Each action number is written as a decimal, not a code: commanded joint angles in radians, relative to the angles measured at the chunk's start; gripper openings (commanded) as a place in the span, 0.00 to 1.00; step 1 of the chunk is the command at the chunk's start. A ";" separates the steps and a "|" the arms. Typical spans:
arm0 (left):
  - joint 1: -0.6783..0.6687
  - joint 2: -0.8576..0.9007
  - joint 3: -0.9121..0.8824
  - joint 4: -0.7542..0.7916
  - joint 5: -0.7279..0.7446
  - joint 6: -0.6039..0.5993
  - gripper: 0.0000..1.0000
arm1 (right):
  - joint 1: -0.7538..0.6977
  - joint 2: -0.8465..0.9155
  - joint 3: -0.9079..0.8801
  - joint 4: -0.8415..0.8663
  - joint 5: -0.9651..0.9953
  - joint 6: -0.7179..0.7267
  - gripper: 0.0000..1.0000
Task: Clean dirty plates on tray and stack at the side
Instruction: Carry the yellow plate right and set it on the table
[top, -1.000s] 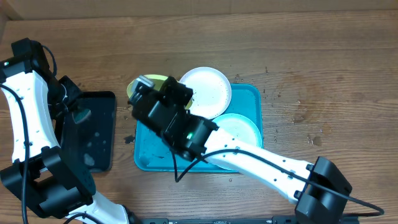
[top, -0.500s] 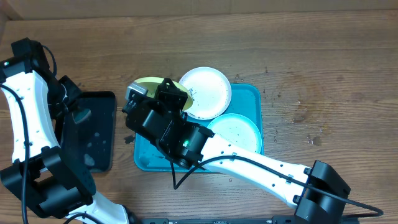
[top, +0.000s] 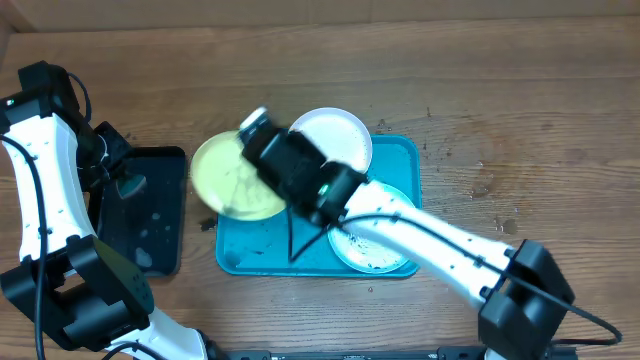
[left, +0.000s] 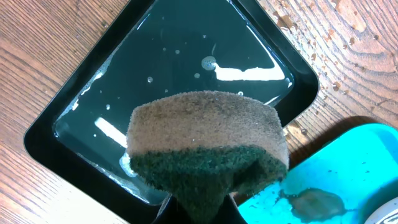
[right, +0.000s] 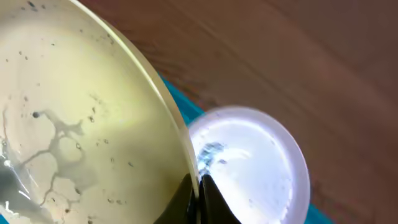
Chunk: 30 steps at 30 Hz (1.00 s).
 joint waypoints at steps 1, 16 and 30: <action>0.002 -0.029 0.020 0.002 0.003 0.008 0.04 | -0.149 -0.078 0.023 -0.041 -0.093 0.224 0.04; 0.002 -0.029 0.020 0.011 0.016 0.008 0.04 | -0.902 -0.053 -0.050 -0.349 -0.557 0.265 0.04; -0.003 -0.029 0.020 0.013 0.023 0.008 0.04 | -1.128 -0.035 -0.243 -0.098 -0.558 0.302 0.04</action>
